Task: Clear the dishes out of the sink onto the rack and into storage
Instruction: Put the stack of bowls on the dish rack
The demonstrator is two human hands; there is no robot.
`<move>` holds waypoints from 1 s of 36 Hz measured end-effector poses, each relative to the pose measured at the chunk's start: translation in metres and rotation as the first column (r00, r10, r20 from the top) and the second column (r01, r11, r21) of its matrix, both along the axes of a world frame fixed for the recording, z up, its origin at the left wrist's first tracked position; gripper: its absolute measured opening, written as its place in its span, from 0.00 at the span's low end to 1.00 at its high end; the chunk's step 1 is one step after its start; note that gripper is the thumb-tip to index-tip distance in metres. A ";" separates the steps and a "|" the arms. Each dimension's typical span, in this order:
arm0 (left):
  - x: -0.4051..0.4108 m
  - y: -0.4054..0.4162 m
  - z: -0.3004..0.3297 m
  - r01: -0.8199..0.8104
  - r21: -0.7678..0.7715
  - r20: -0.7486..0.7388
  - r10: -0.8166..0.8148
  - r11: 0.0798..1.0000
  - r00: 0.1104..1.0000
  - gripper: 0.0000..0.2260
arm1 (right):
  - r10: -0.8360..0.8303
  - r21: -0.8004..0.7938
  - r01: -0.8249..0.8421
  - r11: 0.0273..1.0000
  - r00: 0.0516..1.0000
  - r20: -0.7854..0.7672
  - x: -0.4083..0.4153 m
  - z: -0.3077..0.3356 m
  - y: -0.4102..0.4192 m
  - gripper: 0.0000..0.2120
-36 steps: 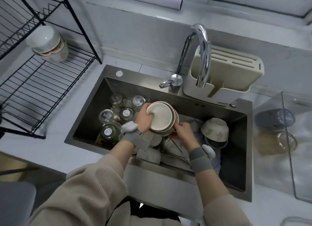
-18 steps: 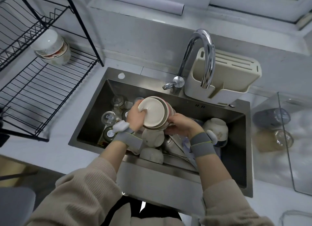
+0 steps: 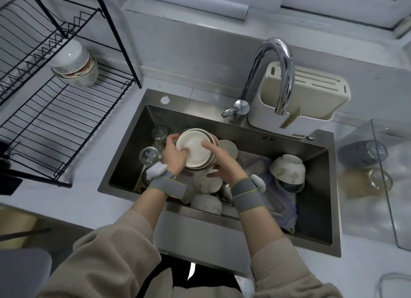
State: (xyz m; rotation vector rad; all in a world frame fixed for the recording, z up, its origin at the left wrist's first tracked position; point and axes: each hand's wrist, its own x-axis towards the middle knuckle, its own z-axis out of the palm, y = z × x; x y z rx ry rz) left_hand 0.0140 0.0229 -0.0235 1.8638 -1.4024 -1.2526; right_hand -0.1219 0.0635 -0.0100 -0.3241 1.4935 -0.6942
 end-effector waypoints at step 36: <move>0.176 -0.111 0.076 -0.469 -0.255 0.031 0.492 0.846 0.870 0.13 | 0.248 -0.274 -0.456 0.847 0.793 -0.556 0.209 0.072 -0.179 0.27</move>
